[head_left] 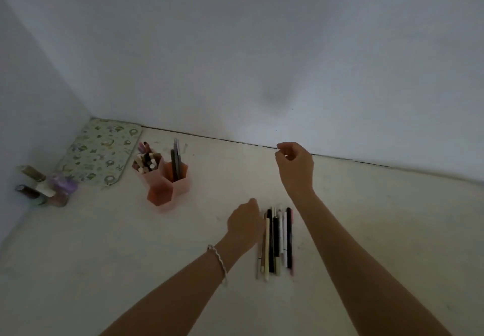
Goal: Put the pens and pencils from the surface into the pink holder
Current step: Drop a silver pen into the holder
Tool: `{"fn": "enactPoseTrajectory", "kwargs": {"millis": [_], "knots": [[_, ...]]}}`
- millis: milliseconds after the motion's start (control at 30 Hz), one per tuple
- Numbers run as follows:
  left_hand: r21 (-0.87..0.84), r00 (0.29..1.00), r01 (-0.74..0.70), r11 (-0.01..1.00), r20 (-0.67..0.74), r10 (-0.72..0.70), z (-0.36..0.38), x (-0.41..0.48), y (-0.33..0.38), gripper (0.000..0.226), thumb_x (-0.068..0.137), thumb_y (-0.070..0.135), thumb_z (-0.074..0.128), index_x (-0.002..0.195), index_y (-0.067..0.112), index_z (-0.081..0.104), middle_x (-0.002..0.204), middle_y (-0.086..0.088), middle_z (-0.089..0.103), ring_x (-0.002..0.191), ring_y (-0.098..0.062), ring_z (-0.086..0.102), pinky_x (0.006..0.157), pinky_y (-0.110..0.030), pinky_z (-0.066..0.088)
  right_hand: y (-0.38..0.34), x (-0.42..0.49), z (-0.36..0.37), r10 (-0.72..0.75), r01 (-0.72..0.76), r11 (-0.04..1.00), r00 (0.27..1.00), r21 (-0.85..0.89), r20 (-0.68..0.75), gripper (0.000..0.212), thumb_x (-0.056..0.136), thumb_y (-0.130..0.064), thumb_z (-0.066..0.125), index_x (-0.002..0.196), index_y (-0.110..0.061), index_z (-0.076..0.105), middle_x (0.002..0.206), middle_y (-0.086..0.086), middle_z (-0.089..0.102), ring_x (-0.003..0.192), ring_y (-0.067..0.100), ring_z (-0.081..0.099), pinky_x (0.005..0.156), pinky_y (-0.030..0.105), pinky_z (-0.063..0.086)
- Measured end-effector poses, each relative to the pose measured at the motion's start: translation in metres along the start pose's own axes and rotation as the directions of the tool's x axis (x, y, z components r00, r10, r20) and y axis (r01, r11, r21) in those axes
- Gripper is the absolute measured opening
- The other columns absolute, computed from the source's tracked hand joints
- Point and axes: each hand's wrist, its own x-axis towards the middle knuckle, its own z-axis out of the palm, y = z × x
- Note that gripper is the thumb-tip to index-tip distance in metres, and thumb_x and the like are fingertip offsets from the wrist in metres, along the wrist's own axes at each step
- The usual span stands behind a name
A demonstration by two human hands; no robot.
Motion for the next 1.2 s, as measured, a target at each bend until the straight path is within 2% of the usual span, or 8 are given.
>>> {"fn": "enactPoseTrajectory", "kwargs": {"millis": [233, 533, 667, 800, 900, 1000, 1100, 1200], "knots": [[0.017, 0.994, 0.11, 0.994, -0.01, -0.11, 0.03, 0.005, 0.015, 0.022, 0.098, 0.02, 0.048, 0.116, 0.008, 0.047, 0.114, -0.009, 0.062, 0.101, -0.026, 0.063, 0.074, -0.031, 0.046, 0.034, -0.004, -0.037, 0.067, -0.068, 0.998, 0.996, -0.017, -0.052, 0.016, 0.087, -0.004, 0.058, 0.094, -0.012, 0.07, 0.083, -0.002, 0.067, 0.061, 0.004, 0.055, 0.049, 0.005, 0.04], [-0.085, 0.983, 0.186, 0.979, 0.007, -0.186, 0.028, 0.009, 0.007, 0.02, 0.096, 0.024, 0.053, 0.105, 0.009, 0.062, 0.109, -0.006, 0.066, 0.097, -0.023, 0.065, 0.078, -0.031, 0.051, 0.049, -0.01, -0.028, 0.102, -0.101, 0.995, 0.995, -0.024, 0.013, 0.017, 0.087, -0.003, 0.057, 0.093, -0.012, 0.07, 0.082, -0.004, 0.067, 0.05, -0.006, 0.052, 0.046, 0.005, 0.039], [0.027, 0.986, 0.163, 0.986, -0.038, -0.162, 0.029, 0.005, 0.012, 0.021, 0.099, 0.019, 0.046, 0.116, 0.009, 0.053, 0.117, -0.008, 0.06, 0.105, -0.024, 0.062, 0.083, -0.032, 0.049, 0.048, -0.011, -0.021, 0.105, -0.105, 0.994, 0.994, -0.018, 0.043, 0.016, 0.087, -0.003, 0.058, 0.093, -0.011, 0.071, 0.083, 0.0, 0.068, 0.05, -0.001, 0.051, 0.046, 0.006, 0.039], [0.142, 0.99, 0.092, 0.986, -0.115, -0.076, 0.029, 0.002, 0.016, 0.023, 0.102, 0.026, 0.042, 0.118, 0.01, 0.046, 0.115, -0.007, 0.06, 0.101, -0.022, 0.062, 0.082, -0.031, 0.049, 0.045, -0.01, -0.017, 0.09, -0.087, 0.996, 0.993, -0.036, 0.08, 0.016, 0.087, -0.005, 0.058, 0.093, -0.013, 0.071, 0.084, 0.0, 0.069, 0.053, 0.008, 0.05, 0.045, 0.007, 0.04], [0.244, 0.99, 0.04, 0.969, -0.138, -0.006, 0.027, 0.003, 0.011, 0.025, 0.1, 0.019, 0.047, 0.123, 0.009, 0.044, 0.118, -0.008, 0.058, 0.104, -0.022, 0.06, 0.083, -0.03, 0.048, 0.045, -0.009, -0.018, 0.074, -0.069, 0.996, 0.993, -0.058, 0.097, 0.016, 0.087, -0.006, 0.059, 0.092, -0.015, 0.071, 0.084, -0.003, 0.069, 0.052, 0.007, 0.049, 0.047, 0.009, 0.041], [0.273, 0.988, 0.04, 0.961, -0.157, 0.003, 0.013, 0.009, -0.01, 0.043, 0.096, 0.016, 0.054, 0.133, 0.006, 0.037, 0.124, -0.01, 0.054, 0.11, -0.023, 0.058, 0.087, -0.03, 0.049, 0.049, -0.008, -0.022, 0.082, -0.067, 0.991, 0.988, -0.117, 0.132, 0.016, 0.086, -0.006, 0.059, 0.092, -0.015, 0.071, 0.082, -0.005, 0.068, 0.052, 0.005, 0.049, 0.052, 0.014, 0.041], [0.118, 0.983, 0.028, 0.993, -0.184, -0.006, -0.021, 0.02, -0.027, 0.038, 0.093, 0.017, 0.055, 0.128, 0.005, 0.044, 0.118, -0.012, 0.056, 0.105, -0.026, 0.059, 0.082, -0.031, 0.045, 0.053, -0.01, -0.022, 0.137, -0.075, 0.969, 0.955, -0.234, 0.262, 0.016, 0.084, -0.007, 0.058, 0.088, -0.015, 0.071, 0.078, -0.006, 0.066, 0.057, 0.005, 0.053, 0.055, 0.017, 0.041], [-0.138, 0.949, -0.007, 0.99, -0.312, -0.037, -0.059, 0.027, -0.028, 0.027, 0.085, 0.011, 0.065, 0.11, 0.01, 0.057, 0.101, -0.008, 0.064, 0.088, -0.021, 0.062, 0.07, -0.025, 0.043, 0.066, -0.018, -0.011, 0.226, -0.075, 0.924, 0.899, -0.376, 0.376, 0.02, 0.077, -0.003, 0.052, 0.061, -0.012, 0.059, 0.063, -0.003, 0.055, 0.053, 0.012, 0.048, 0.055, 0.02, 0.039]]}}
